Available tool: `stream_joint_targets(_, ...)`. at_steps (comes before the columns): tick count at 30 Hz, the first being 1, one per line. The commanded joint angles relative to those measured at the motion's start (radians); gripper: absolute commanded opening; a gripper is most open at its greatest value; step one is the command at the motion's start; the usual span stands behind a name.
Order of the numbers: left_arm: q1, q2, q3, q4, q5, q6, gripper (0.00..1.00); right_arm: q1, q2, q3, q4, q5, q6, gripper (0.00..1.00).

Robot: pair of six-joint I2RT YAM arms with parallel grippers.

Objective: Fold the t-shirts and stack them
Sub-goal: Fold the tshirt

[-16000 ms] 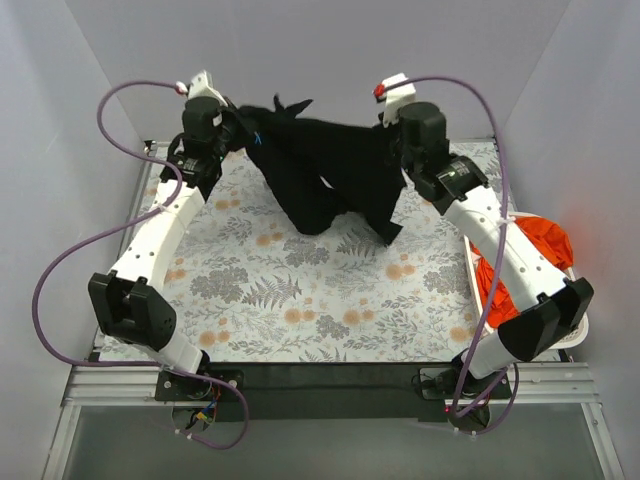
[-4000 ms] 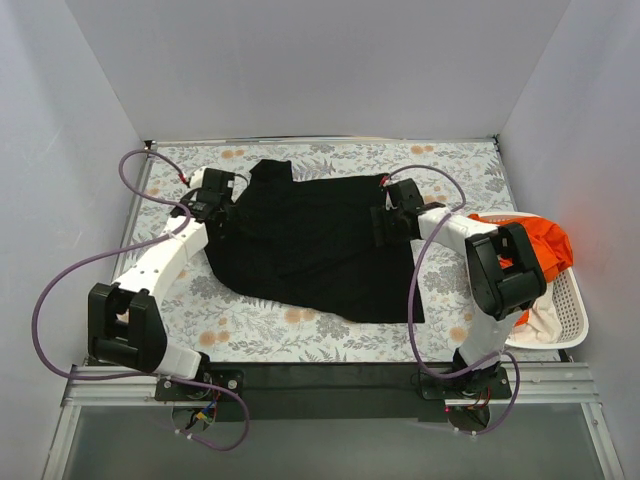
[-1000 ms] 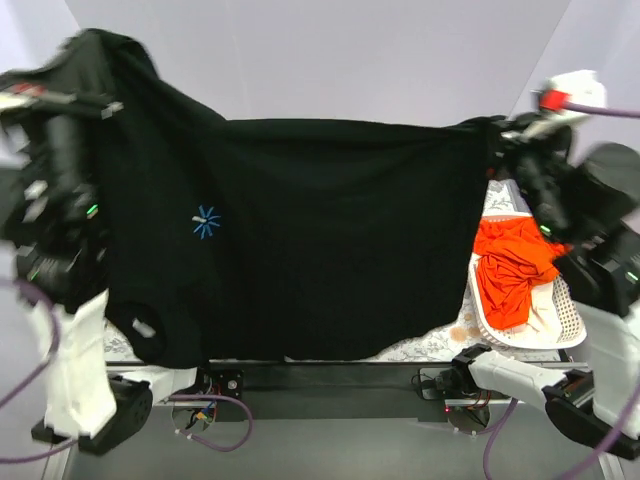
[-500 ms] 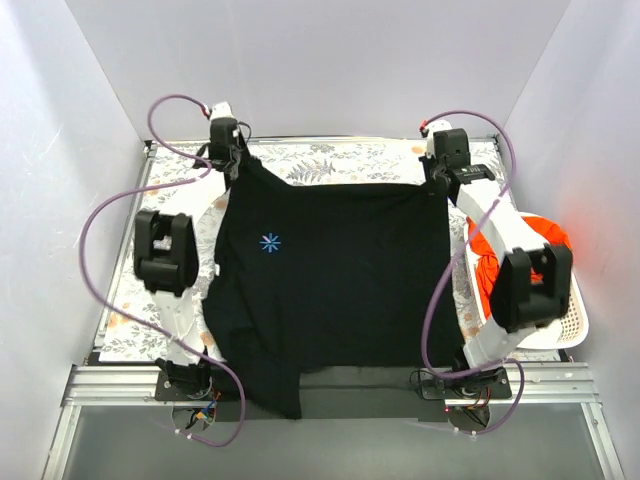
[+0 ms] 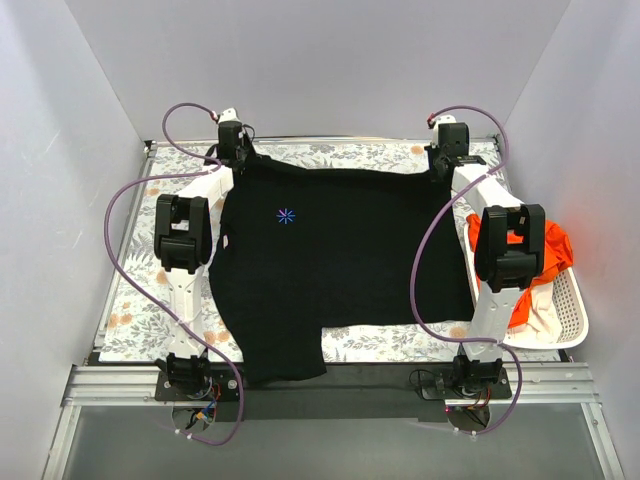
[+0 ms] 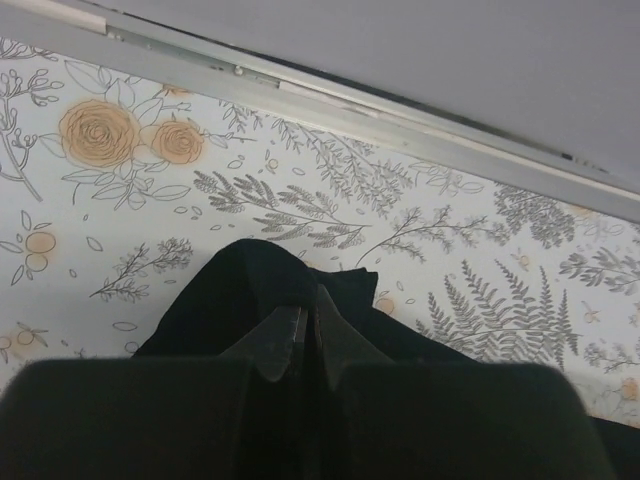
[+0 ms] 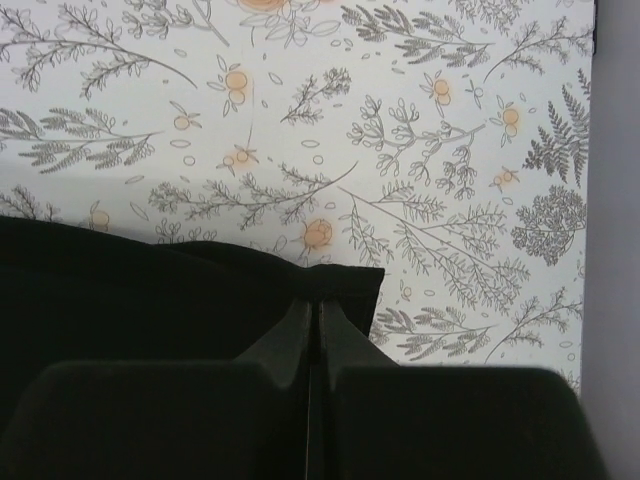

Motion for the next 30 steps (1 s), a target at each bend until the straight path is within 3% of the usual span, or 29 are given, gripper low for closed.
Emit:
stream_joint_targets(1,0.014,-0.064,0.013,0.042,0.032,-0.058,0.01,-0.017,0.023,0.054,0.071,-0.005,0.0,0.01)
stream_joint_targets(24,0.012,-0.585,-0.458,-0.087,-0.046,-0.36,0.01,-0.04,-0.094,-0.069,0.047,-0.011,0.058,0.01)
stream_joint_targets(30,0.012,-0.645,-0.539,-0.127,-0.034,-0.409,0.01,-0.04,-0.117,-0.101,0.026,0.001,0.075,0.01)
